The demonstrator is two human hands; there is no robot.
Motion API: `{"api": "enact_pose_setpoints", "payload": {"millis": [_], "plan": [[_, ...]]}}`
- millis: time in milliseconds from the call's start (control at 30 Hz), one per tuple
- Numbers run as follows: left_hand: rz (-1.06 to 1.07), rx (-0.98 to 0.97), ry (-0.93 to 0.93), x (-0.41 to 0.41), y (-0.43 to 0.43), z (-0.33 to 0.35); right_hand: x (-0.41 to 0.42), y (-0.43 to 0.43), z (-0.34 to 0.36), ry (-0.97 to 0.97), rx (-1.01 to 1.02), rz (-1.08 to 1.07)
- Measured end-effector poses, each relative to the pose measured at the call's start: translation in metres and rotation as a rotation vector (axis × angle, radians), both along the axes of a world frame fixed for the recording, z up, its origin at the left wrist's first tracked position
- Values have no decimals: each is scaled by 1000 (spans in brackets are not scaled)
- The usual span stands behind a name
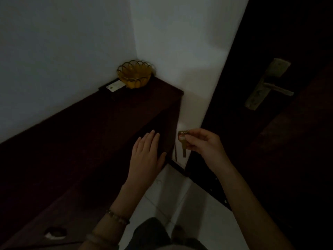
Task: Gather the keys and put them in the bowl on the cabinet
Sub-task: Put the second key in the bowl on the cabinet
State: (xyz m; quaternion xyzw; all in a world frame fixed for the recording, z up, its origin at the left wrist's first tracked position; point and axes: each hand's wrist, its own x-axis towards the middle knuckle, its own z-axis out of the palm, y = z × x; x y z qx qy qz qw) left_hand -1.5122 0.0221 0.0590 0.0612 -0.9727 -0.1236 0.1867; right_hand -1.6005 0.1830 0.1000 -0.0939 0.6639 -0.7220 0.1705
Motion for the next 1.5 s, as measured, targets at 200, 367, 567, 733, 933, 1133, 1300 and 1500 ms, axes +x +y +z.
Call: {"api": "enact_pose_setpoints", "payload": {"millis": [200,367,567,733,933,1133,1300,1500], "plan": [[143,-13,-36,-53,-31,4,-77,-40,-2,-7,-17,130],[199,-38,-31,-110,-69,5,-142,-85,-1,17,-27,211],[243,-56,5,-183,-126,14,-218,-151,8,21,-28,250],[247,-58,35,-226,-171,17,-268,-202,18,49,-35,278],[292,-20,7,-256,-203,10,-321,-257,21,85,55,287],[366,0,-32,-268,-225,1,-357,-315,-6,187,277,355],[393,1,-66,-273,-230,-5,-373,-344,-31,175,462,405],[408,4,-101,-272,-229,-9,-381,-354,-49,113,591,424]]}}
